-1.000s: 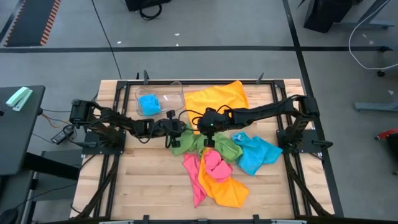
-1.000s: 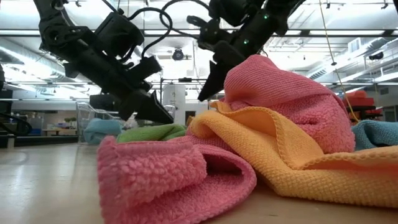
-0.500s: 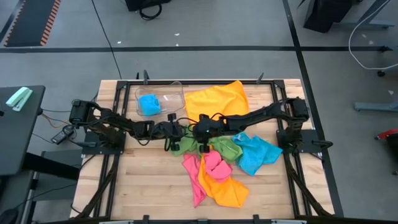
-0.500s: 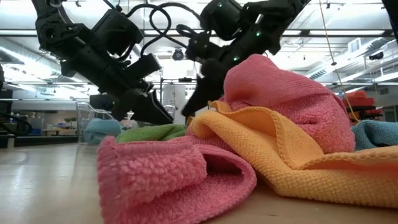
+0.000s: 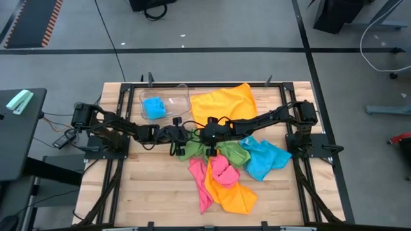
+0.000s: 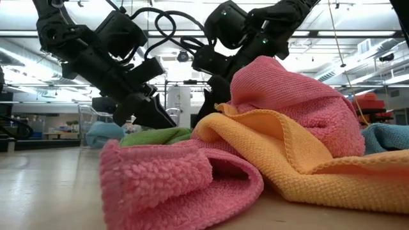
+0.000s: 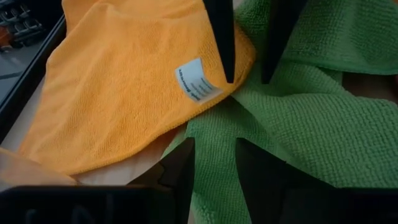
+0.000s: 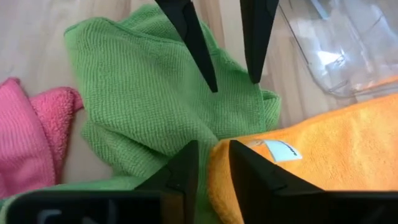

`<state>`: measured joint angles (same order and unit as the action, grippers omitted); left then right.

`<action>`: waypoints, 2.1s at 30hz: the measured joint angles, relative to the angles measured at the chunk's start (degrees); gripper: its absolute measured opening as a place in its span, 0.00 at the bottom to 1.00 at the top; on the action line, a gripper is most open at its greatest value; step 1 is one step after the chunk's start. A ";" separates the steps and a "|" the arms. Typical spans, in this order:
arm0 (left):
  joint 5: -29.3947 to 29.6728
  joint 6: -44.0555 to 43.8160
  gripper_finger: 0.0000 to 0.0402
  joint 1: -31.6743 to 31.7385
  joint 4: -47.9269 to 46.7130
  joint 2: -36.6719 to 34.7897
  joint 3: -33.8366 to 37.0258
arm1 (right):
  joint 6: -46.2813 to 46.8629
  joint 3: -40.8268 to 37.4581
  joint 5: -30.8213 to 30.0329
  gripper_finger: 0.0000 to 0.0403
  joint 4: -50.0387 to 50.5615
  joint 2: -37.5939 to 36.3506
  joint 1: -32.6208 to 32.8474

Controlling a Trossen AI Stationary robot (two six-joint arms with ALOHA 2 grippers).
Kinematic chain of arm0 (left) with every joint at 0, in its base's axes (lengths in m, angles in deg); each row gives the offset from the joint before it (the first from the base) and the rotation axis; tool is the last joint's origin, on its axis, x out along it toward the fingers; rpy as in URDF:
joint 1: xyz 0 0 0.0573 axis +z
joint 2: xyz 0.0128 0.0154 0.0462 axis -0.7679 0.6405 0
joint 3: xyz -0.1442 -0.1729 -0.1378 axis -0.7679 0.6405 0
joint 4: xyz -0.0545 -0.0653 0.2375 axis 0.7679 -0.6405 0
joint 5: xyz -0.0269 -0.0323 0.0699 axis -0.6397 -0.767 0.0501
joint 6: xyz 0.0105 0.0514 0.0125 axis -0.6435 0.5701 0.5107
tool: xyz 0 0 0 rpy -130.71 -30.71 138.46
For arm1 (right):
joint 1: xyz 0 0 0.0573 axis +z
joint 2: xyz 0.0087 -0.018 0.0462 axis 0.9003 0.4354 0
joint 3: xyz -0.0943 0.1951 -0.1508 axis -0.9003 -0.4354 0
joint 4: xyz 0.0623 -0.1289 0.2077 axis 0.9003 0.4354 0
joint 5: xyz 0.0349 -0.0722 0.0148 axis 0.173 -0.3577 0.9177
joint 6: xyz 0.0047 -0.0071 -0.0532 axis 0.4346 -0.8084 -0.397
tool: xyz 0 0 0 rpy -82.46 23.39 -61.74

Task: Fold microfiber towels
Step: Fold the top orange microfiber towel

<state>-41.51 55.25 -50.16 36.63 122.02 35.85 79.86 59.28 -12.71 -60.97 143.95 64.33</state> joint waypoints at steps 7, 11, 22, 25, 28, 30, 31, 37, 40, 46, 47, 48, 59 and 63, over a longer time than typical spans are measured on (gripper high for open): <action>0.00 0.00 0.32 0.02 -0.28 0.00 0.00 | -0.02 0.00 -0.02 0.11 0.57 0.00 0.00; 0.00 -0.03 0.30 0.02 -0.18 0.00 0.00 | -0.06 0.00 -0.03 0.10 0.55 -0.22 0.00; 0.11 3.45 0.28 0.16 2.80 -1.07 -0.04 | -2.41 0.09 -4.22 0.10 2.53 -4.03 0.00; 1.93 3.81 0.30 0.20 4.25 -1.07 -0.04 | -3.13 0.09 -5.51 0.10 4.58 -6.06 -0.02; 2.67 4.87 0.33 0.20 5.69 -1.09 -0.07 | -3.09 0.11 -4.47 0.10 5.62 -7.23 -0.01; 2.66 5.03 0.35 0.20 5.92 -1.09 -0.07 | -3.04 0.10 -3.95 0.10 6.03 -7.14 0.00; 2.64 5.07 0.35 0.20 6.24 -1.08 -0.07 | -3.06 0.09 -3.81 0.10 6.53 -7.04 0.00; -3.01 4.87 0.38 -0.26 6.32 -1.07 -0.07 | -2.34 0.09 1.11 0.11 6.89 -6.67 0.02; -3.84 4.94 0.39 -0.57 6.47 -1.07 -0.07 | -2.41 0.09 1.42 0.17 7.01 -6.62 0.38; -3.63 4.87 0.37 -0.50 7.12 -1.07 -0.07 | -1.96 0.06 1.42 0.32 4.55 -3.47 0.44; -3.65 4.86 0.37 -0.50 7.16 -1.07 -0.05 | -1.88 0.01 0.77 0.33 4.37 -2.60 0.59; -3.65 4.87 0.36 -0.52 7.20 -1.06 -0.06 | -1.79 0.13 -0.64 0.34 2.78 -1.94 0.79; -3.63 5.06 0.34 -0.50 7.05 -1.05 -0.04 | -5.14 0.13 -12.95 0.29 4.05 -0.61 3.69; -3.65 4.94 0.35 -0.52 6.77 -1.05 -0.04 | -5.48 0.09 -12.88 0.21 4.82 0.80 3.68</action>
<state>-45.16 60.19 -50.68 43.41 120.97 35.81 74.38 59.37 -25.59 -56.15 144.75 68.01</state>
